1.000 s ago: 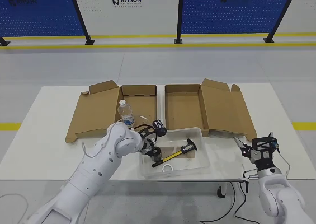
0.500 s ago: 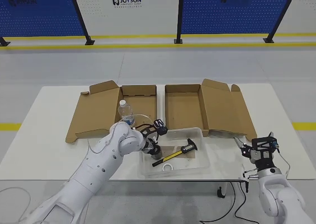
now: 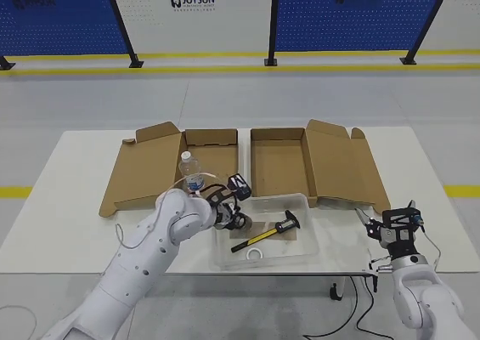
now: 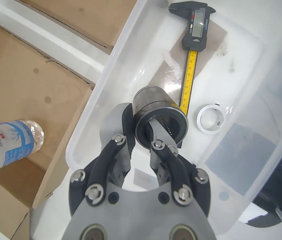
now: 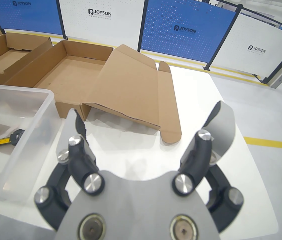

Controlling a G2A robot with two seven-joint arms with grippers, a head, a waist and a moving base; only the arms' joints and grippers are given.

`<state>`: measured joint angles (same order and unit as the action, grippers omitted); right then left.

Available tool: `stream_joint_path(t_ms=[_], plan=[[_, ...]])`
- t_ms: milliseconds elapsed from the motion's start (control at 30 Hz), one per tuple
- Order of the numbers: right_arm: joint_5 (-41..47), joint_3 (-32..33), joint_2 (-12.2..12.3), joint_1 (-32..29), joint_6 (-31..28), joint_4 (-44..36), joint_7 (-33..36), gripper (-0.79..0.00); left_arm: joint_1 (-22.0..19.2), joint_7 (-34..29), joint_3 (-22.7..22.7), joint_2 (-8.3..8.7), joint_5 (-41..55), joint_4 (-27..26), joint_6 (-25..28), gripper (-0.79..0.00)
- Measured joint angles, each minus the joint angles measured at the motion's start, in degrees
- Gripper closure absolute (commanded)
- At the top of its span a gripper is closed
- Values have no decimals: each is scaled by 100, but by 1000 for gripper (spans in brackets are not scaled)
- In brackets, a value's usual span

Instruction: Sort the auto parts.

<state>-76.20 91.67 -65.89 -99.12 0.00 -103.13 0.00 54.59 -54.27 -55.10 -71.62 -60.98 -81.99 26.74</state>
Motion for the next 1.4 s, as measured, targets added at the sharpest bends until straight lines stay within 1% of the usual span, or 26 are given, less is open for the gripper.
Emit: stream_joint_path(t_ms=[233,433,533,667,767,1000,1100,1233,1400], plan=[[0,0,0,0,0,0,0,-785,488,291,-442,154,-23,-1075,175,0],[0,0,0,0,0,0,0,-785,769,445,-738,246,-131,-1998,193,0],[0,0,0,0,0,0,0,-785,843,458,-805,273,-152,-2366,204,0],[0,0,0,0,0,0,0,-785,890,441,-831,297,-164,-2589,222,0],[0,0,0,0,0,0,0,-785,887,451,-853,307,-221,-2556,151,0],[0,0,0,0,0,0,0,-785,749,618,-895,283,-840,-2210,-787,0],[0,0,0,0,0,0,0,-785,625,735,-842,259,-1085,-1944,-1074,0],[0,0,0,0,0,0,0,-785,389,756,-694,207,-1302,-1404,-1365,0],[0,0,0,0,0,0,0,-785,93,814,-517,128,-1316,-829,-1585,0]])
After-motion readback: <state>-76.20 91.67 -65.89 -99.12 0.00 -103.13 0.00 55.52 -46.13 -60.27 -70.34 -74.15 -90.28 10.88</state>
